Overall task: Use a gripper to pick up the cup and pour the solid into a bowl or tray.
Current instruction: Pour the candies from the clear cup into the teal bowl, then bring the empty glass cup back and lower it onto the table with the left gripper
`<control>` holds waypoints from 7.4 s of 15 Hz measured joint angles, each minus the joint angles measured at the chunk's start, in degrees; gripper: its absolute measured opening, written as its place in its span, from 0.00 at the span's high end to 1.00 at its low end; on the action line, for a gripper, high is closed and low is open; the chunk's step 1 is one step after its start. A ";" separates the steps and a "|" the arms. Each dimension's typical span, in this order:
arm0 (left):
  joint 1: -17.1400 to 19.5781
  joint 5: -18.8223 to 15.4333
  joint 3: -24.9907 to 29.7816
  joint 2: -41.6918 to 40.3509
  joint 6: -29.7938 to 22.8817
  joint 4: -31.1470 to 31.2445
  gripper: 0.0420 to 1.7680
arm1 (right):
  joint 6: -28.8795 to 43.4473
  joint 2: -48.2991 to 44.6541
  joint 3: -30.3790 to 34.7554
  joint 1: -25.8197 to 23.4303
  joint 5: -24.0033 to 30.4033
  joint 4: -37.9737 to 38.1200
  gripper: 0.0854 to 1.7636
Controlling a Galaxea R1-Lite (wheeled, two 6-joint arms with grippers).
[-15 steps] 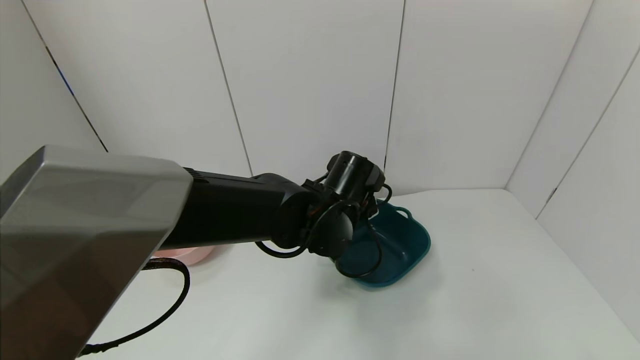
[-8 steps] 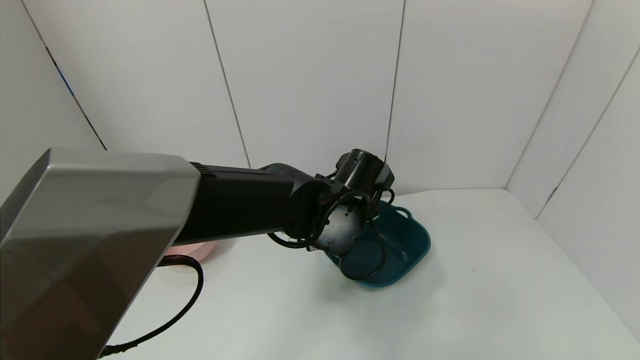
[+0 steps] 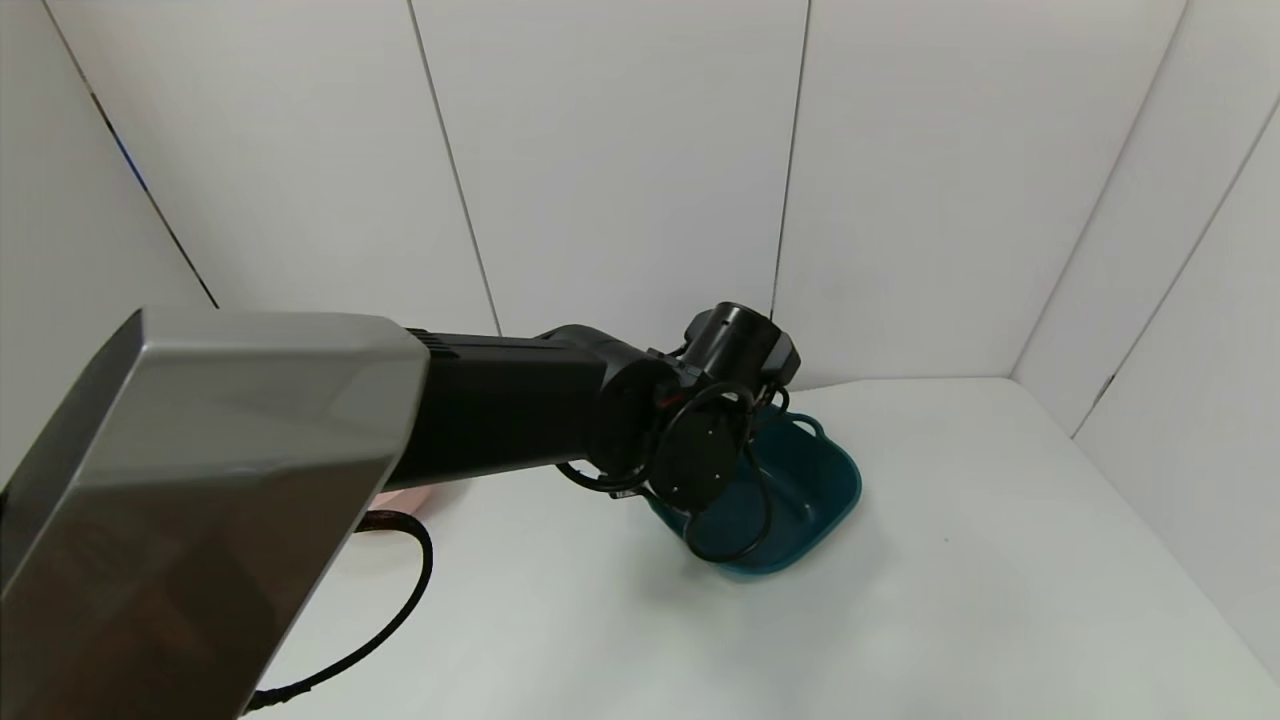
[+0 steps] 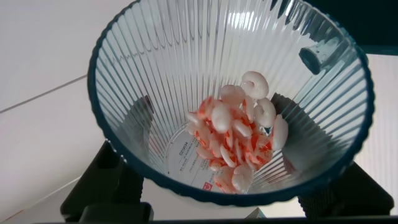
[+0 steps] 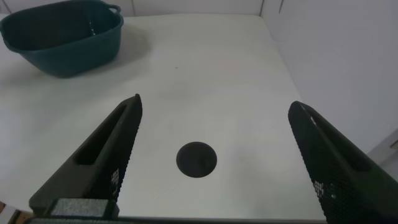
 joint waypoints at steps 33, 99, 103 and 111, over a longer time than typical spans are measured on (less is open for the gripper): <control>-4.44 12.43 -7.44 5.73 4.74 10.36 0.26 | 0.00 0.00 0.00 0.00 -0.01 -0.07 0.03; 19.38 -36.99 51.97 -20.96 -51.83 -67.22 0.26 | 0.00 0.00 0.00 0.02 -0.01 0.12 0.03; 19.44 -36.61 56.24 -16.82 -56.25 -73.56 0.26 | 0.00 0.00 0.00 0.02 -0.01 0.09 0.03; 21.59 -36.63 62.77 -7.94 -56.32 -90.37 0.26 | 0.00 0.00 0.00 0.02 0.05 0.11 0.03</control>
